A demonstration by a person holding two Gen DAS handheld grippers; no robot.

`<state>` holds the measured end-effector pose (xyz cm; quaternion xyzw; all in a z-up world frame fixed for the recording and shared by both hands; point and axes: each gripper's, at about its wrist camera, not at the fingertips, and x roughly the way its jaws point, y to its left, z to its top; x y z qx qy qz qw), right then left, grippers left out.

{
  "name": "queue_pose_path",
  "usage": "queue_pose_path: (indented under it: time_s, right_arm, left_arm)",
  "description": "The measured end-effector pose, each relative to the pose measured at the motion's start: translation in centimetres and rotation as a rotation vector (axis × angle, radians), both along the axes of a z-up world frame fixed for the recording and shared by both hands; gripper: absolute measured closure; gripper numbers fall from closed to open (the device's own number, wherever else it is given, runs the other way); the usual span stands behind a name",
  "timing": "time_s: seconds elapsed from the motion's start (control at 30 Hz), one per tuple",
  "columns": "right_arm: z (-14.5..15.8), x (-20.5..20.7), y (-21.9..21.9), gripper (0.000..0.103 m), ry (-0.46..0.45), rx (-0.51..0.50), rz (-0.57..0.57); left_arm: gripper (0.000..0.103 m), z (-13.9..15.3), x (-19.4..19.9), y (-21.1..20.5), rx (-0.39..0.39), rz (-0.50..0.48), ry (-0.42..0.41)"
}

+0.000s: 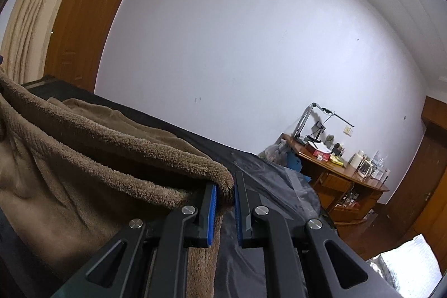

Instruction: Fold clothes

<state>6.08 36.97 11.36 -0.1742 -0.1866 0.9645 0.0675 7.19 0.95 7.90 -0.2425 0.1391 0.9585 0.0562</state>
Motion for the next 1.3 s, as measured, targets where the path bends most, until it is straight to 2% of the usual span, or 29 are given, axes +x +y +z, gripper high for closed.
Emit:
queue_pose_path:
  time_s: [0.1, 0.33, 0.47, 0.67, 0.9, 1.13, 1.3]
  right_arm:
    - [1.0, -1.3, -0.1, 0.092, 0.01, -0.004, -0.001]
    - [4.7, -7.3, 0.1, 0.092, 0.048, -0.007, -0.013]
    - [4.9, -11.8, 0.5, 0.092, 0.025, -0.016, -0.026]
    - [3.2, -19.8, 1.1, 0.092, -0.062, -0.013, -0.054]
    - [-2.2, -27.1, 1.7, 0.092, -0.22, -0.017, -0.076]
    - [-6.9, -30.2, 1.4, 0.092, -0.342, 0.001, -0.075]
    - [-8.2, -30.9, 1.3, 0.092, -0.383, 0.011, -0.074]
  left_arm:
    - [0.043, 1.4, -2.3, -0.2, 0.017, 0.028, 0.005]
    - [0.04, 4.9, -8.9, 0.1, -0.014, 0.086, 0.049]
    - [0.04, 5.0, -13.8, 0.5, -0.032, 0.123, 0.03]
    - [0.04, 1.5, -21.6, 1.9, -0.076, 0.144, -0.074]
    - [0.04, -3.8, -28.0, 3.4, -0.115, 0.139, -0.199]
    - [0.04, -8.1, -31.5, 4.0, -0.123, 0.149, -0.294]
    - [0.04, -8.8, -32.5, 4.2, -0.114, 0.15, -0.307]
